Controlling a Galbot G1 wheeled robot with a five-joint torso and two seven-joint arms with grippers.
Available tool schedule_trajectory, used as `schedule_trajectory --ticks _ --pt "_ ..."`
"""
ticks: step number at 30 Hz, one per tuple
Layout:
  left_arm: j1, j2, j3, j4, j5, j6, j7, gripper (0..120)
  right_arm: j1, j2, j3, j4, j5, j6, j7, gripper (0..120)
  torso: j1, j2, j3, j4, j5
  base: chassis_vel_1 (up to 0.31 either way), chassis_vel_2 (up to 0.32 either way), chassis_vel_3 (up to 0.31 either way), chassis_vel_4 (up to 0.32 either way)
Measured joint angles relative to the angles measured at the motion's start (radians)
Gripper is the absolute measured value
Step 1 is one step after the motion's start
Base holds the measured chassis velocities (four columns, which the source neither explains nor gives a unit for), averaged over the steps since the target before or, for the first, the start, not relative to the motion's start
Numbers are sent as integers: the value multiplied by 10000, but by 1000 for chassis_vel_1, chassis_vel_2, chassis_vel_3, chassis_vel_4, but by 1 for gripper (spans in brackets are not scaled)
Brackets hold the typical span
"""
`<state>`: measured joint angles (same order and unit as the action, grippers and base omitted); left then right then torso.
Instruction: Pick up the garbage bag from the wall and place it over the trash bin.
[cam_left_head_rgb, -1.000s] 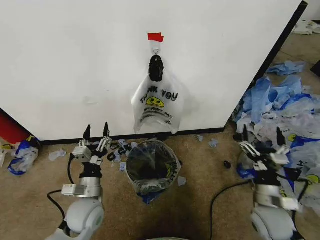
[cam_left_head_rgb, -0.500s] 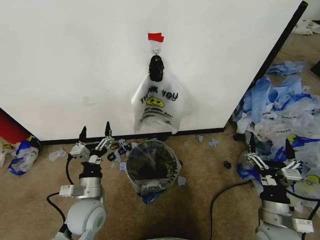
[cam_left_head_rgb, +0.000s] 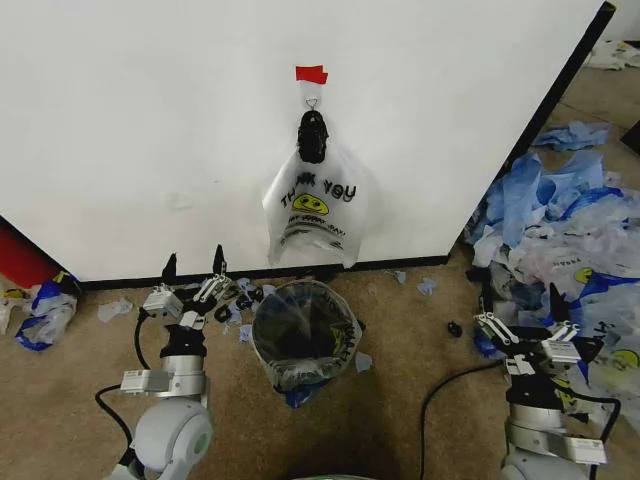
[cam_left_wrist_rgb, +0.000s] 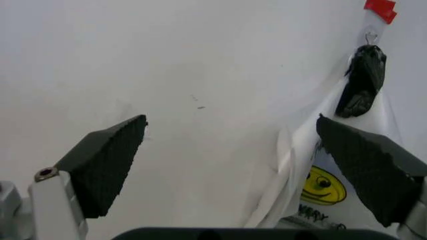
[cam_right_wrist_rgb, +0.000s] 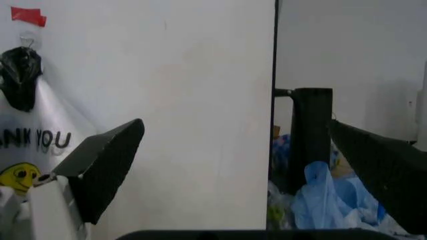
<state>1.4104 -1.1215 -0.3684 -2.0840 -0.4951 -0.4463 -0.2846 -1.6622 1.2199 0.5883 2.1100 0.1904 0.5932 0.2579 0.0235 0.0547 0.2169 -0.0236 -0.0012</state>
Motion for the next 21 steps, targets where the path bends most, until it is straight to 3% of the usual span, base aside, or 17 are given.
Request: schedule_trajectory --ticks 21 --pt "157 107 -114 35 276 -53 -52 100 28 -49 -165 43 -34 -29 -156 100 0 0 0 0 1 0 0 0 0"
